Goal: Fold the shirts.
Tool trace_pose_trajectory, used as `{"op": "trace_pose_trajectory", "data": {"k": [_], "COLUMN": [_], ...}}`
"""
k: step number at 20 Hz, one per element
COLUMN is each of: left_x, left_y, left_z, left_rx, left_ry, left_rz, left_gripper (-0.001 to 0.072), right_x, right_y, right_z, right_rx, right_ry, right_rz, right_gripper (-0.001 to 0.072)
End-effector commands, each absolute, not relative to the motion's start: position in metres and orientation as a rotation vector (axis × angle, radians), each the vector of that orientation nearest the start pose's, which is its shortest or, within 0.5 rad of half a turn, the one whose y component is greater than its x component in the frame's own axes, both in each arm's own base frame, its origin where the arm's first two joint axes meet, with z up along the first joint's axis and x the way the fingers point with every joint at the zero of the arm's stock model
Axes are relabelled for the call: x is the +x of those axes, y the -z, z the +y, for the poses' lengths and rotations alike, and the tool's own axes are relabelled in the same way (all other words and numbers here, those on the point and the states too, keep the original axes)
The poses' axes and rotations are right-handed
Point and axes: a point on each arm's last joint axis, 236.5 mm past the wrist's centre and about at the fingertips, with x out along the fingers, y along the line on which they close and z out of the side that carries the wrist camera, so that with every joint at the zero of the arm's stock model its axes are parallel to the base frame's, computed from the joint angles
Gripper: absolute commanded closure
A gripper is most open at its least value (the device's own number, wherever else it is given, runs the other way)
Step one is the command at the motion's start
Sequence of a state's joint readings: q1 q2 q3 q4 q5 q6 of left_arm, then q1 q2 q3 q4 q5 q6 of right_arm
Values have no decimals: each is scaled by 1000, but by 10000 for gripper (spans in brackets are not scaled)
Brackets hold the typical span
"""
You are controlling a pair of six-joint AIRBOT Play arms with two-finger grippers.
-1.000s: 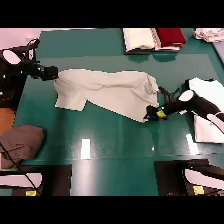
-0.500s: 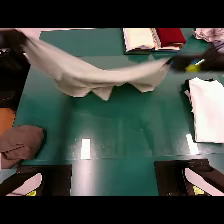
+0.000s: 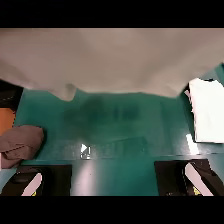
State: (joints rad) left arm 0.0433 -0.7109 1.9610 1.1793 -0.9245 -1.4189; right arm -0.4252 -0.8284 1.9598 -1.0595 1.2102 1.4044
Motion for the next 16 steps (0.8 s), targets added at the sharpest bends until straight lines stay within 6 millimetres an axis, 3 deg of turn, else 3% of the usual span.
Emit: {"op": "trace_pose_trajectory", "data": {"k": [1,3,6,9,11,13,15,16], "left_x": [170,213,304,387,423,452,476,489], "left_y": [-597,-561,-477,-345,-249,-155,-91,-70], "left_z": [-70,-77,-89,-97,-111,-112,-103,-100], "left_rx": [-39,-59,-137,-186,-159,-178,-193,-211], "left_ry": [305,340,396,410,445,429,385,364], "left_rz": [-335,-182,103,466,679,882,989,1005], "left_gripper": [684,684,684,684,683,683,683,683], "right_x": [257,282,333,381,402,417,431,441], "right_y": [-509,-484,-405,-295,-220,-151,-94,-75], "right_z": [-19,-15,-3,-2,5,13,12,8], "right_rx": [15,45,103,84,55,67,91,104], "right_ry": [27,-34,-142,-133,-140,-164,-159,-151], "right_rz": [81,166,409,721,913,1073,1177,1201], "right_gripper": [697,697,697,697,697,697,697,697]}}
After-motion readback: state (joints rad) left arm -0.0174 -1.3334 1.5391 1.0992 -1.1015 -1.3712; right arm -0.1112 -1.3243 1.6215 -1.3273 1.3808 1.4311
